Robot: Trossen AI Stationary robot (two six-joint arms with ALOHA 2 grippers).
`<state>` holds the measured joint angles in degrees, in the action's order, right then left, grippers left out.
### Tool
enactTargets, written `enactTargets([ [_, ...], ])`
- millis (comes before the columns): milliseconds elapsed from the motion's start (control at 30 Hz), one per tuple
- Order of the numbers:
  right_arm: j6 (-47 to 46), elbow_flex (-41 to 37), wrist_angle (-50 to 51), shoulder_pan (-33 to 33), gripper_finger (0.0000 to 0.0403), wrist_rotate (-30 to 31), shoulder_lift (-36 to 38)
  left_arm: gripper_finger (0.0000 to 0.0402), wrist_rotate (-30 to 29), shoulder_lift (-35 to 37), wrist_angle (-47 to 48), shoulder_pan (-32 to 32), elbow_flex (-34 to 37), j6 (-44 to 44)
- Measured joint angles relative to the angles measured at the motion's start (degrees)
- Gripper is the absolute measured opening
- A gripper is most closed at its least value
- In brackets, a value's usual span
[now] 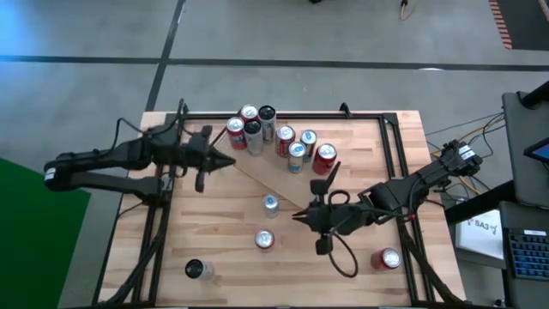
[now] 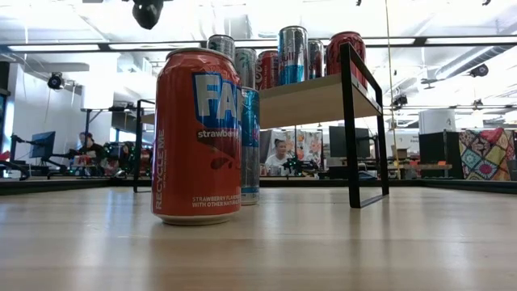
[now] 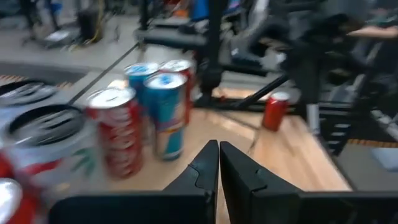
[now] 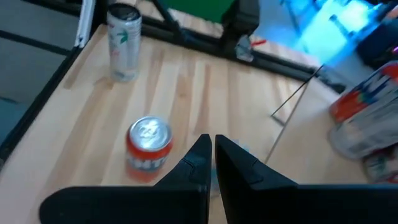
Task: Place canned beverage on shelf
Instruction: Put the red/black soda can on the shelf, align with the other red/black soda can
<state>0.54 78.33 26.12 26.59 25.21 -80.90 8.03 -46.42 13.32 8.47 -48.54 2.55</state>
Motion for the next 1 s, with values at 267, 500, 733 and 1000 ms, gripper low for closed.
enactTargets([
  [267,1.74,-1.33,-4.47,0.00,0.0012,4.45,0.00,0.0000,-7.15,1.03,-14.22,-8.90,9.11,-0.65],
  [500,-7.40,-0.49,-4.55,-1.39,0.0012,3.00,-0.02,0.0000,-10.35,0.21,-19.24,-11.16,10.01,-6.36],
  [733,-14.99,0.25,-4.10,-3.23,0.0012,-5.02,-0.02,0.0000,-10.44,-1.19,-20.03,-11.15,8.19,-6.88],
  [1000,-23.53,0.26,-2.88,-3.56,0.0012,-11.19,-0.04,0.0000,-10.44,-3.44,-26.38,-11.14,8.21,-6.54],
])
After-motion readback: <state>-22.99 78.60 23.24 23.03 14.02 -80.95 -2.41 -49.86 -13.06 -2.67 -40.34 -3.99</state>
